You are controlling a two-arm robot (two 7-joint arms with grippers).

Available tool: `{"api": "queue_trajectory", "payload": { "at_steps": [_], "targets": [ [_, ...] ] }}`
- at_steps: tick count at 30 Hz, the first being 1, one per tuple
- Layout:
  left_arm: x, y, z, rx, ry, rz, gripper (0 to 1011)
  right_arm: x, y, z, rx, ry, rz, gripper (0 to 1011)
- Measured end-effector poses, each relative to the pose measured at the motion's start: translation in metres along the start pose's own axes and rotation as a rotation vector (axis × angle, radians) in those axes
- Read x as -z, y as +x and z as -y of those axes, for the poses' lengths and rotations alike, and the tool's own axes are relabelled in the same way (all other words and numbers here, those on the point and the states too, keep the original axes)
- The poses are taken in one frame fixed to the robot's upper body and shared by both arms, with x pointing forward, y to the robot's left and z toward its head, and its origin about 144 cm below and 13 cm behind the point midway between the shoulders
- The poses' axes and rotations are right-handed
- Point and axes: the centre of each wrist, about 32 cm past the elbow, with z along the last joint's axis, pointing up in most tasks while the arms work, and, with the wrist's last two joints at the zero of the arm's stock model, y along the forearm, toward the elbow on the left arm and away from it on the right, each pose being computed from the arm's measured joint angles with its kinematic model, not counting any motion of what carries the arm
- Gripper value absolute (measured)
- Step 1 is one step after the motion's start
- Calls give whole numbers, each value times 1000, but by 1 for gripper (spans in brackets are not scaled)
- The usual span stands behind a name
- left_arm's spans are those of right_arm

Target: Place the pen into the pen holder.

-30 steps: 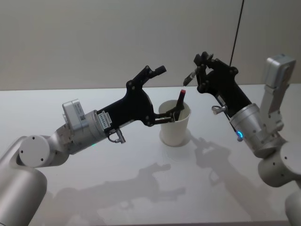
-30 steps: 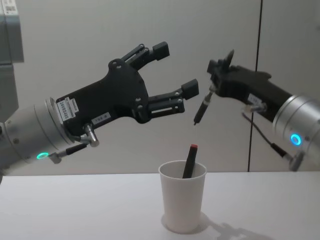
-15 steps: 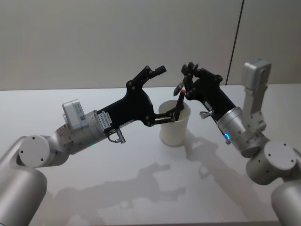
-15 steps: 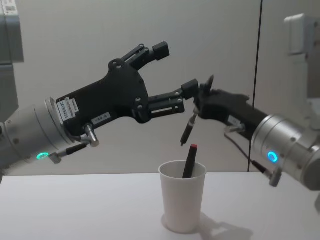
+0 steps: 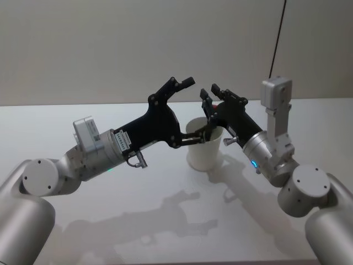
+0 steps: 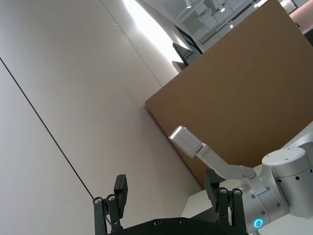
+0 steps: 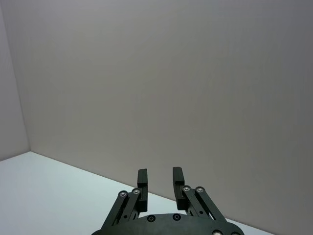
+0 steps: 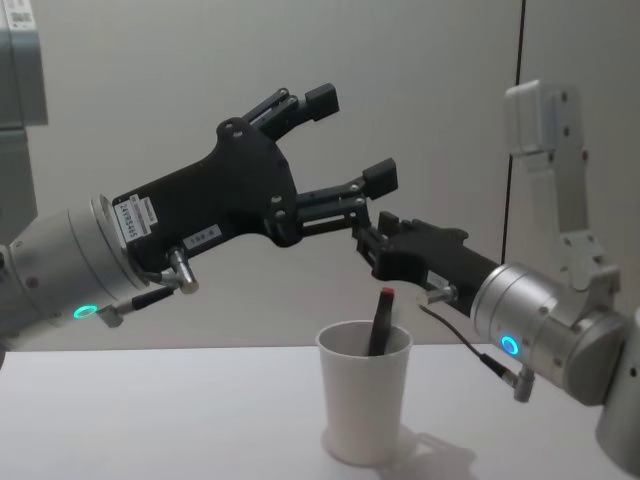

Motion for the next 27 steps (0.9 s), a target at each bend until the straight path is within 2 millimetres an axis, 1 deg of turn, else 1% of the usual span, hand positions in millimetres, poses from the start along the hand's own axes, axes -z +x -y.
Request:
{"api": "queue_trajectory", "payload": {
  "at_steps": [1,3,6,7,9,10,11,12,16,17,20,21,23,24,27],
  "targets": [
    [0,0,0,0,0,0,1000,1,0,-1,0,-4,0,278],
    [0,0,0,0,0,0,1000,2,-1,-2,1,-11,2,357],
    [0,0,0,0,0,0,1000,4,-1,-3,3,-20,3,436],
    [0,0,0,0,0,0,1000,4,-1,-4,4,-22,3,497],
    [0,0,0,0,0,0,1000,5,-1,-4,5,-24,2,534],
    [0,0,0,0,0,0,1000,5,-1,-5,6,-25,2,591],
    [0,0,0,0,0,0,999,5,-1,-5,6,-25,2,591],
    [0,0,0,0,0,0,1000,5,-1,-5,7,-26,1,650],
    [0,0,0,0,0,0,1000,5,-1,-6,9,-29,0,756],
    [0,0,0,0,0,0,999,5,-1,-6,10,-30,0,813],
    [0,0,0,0,0,0,1000,5,-1,-6,11,-31,-1,865],
    [0,0,0,0,0,0,1000,6,-1,-6,11,-32,-1,918],
    [0,0,0,0,0,0,1000,6,-1,-6,12,-33,-2,952],
    [0,0,0,0,0,0,1000,6,-1,-7,12,-34,-2,998],
    [0,0,0,0,0,0,1000,6,-1,-7,13,-34,-3,1001]
  ]
}}
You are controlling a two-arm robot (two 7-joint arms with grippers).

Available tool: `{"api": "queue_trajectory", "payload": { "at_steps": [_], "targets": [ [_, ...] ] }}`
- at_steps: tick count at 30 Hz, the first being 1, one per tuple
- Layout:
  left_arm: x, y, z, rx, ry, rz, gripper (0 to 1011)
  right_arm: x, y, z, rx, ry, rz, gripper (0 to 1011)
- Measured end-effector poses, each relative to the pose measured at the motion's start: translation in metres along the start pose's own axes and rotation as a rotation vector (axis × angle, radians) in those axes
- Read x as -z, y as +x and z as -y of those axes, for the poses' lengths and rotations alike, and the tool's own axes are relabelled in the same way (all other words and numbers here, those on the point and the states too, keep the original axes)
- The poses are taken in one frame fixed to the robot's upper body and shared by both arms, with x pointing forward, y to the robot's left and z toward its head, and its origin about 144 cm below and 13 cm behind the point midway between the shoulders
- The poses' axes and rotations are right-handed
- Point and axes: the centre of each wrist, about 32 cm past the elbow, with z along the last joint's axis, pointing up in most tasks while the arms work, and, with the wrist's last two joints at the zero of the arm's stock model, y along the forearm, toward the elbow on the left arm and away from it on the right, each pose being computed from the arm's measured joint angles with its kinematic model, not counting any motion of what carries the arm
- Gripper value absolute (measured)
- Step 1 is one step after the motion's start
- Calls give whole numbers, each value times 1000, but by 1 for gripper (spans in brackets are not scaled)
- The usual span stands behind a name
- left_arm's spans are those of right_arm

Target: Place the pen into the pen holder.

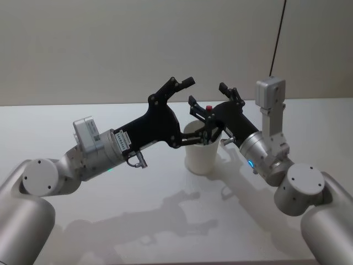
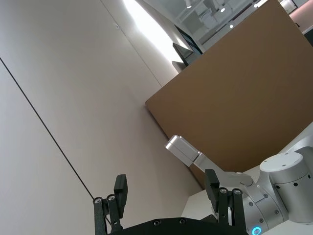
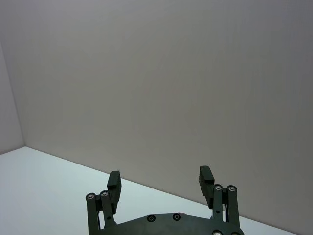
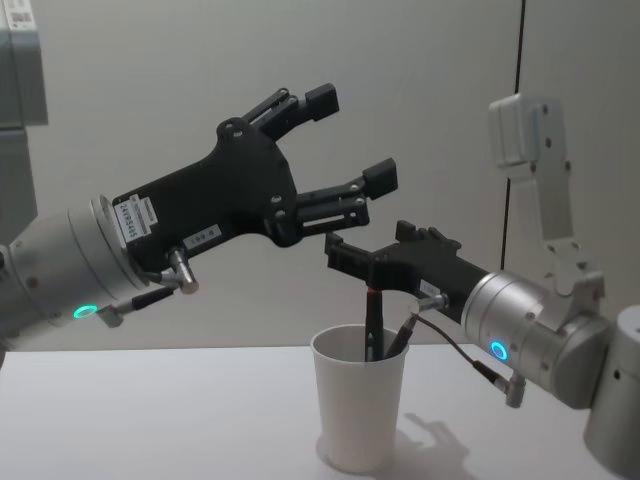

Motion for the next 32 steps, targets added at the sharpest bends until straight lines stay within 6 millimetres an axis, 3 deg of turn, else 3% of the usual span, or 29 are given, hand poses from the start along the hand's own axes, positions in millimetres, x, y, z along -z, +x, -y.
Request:
{"api": "queue_trajectory", "payload": {
  "at_steps": [32],
  "targets": [
    [0,0,0,0,0,0,1000,0,0,-1,3,-3,-3,1001]
  ]
}}
